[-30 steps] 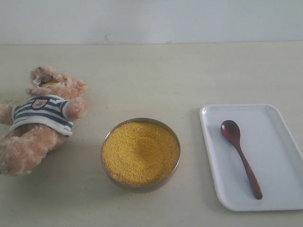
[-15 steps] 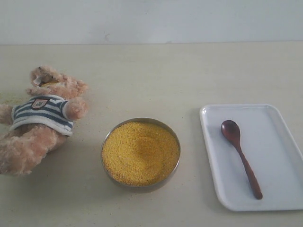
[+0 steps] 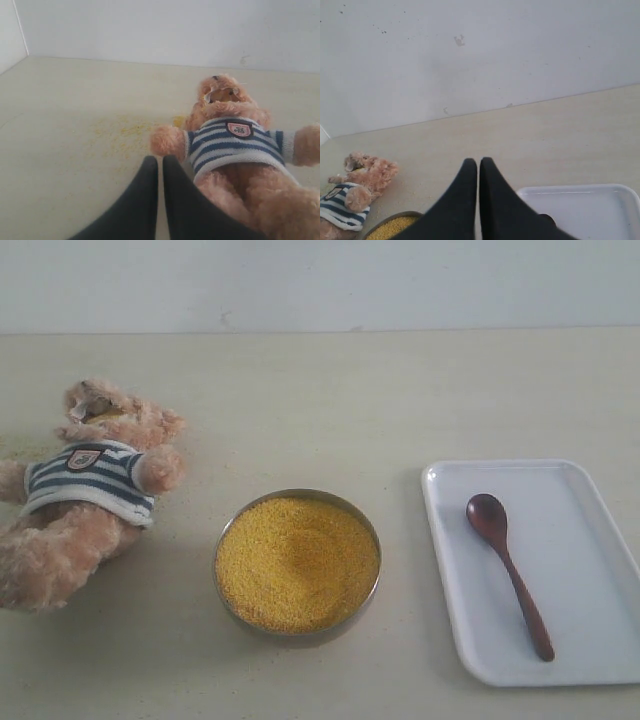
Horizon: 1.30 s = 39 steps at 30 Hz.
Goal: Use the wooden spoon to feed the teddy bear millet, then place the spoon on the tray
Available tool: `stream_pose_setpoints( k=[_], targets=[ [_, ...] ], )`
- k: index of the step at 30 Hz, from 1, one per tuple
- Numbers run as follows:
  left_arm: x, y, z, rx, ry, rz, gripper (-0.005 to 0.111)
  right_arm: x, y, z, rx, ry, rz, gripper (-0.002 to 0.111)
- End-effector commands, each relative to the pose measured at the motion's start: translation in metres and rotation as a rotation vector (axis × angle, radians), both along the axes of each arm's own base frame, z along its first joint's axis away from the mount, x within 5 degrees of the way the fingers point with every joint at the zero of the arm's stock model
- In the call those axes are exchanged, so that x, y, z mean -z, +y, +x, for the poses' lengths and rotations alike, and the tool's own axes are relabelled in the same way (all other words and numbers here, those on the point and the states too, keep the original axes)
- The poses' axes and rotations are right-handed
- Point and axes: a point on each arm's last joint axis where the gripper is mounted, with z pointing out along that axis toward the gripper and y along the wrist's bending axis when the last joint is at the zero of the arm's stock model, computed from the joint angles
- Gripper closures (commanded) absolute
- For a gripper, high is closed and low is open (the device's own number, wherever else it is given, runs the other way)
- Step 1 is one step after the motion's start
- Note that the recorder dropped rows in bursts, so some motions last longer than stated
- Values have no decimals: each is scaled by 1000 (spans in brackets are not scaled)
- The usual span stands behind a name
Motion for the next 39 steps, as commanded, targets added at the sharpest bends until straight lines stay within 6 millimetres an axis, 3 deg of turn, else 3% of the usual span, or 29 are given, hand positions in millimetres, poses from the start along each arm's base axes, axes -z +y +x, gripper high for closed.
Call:
stream_pose_setpoints(
  k=[1,15,24,32,35,39],
  targets=[
    [0,0,0,0,-13,-2,101,0,0,0,2,-7,2,107],
    [0,0,0,0,-11,-3,101,0,0,0,2,-7,2,107],
    [0,0,0,0,-11,-3,101,1,-2,0,-20,-106,-333,107],
    [0,0,0,0,-11,-3,101,18,-10,-2,33,43,-551,107],
    [0,0,0,0,-11,-3,101,24,-12,-4,93,9,-534,107],
    [0,0,0,0,-11,-3,101,51,-16,-7,160,36,-473,107]
  ],
)
